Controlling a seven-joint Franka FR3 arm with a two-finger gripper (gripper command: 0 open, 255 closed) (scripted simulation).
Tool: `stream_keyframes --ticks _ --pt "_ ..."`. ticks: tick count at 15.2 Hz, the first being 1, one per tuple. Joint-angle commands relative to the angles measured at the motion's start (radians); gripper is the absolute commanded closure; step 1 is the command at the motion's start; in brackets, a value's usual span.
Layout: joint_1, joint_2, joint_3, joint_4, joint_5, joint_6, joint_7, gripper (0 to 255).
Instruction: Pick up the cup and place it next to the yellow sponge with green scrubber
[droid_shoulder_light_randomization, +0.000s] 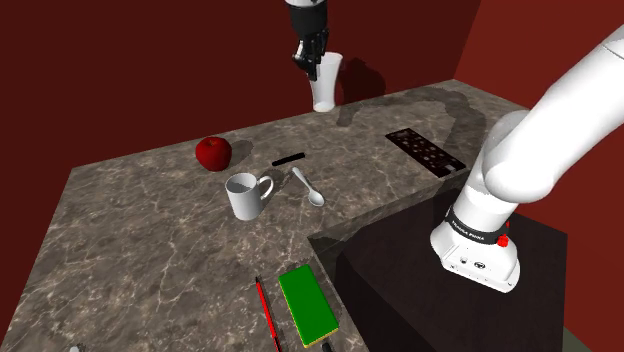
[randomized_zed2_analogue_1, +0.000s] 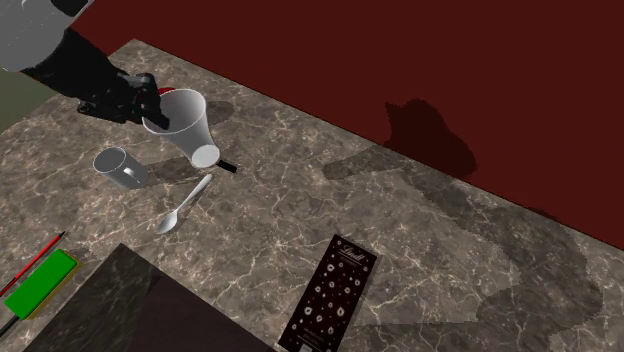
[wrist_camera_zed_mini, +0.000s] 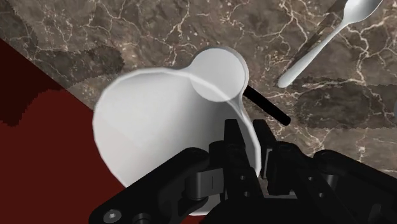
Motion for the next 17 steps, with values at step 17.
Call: stream_keyframes --ticks 17 --pt "0.157 -0.008 0.309 0.066 0.119 -0.168 0.410 255"
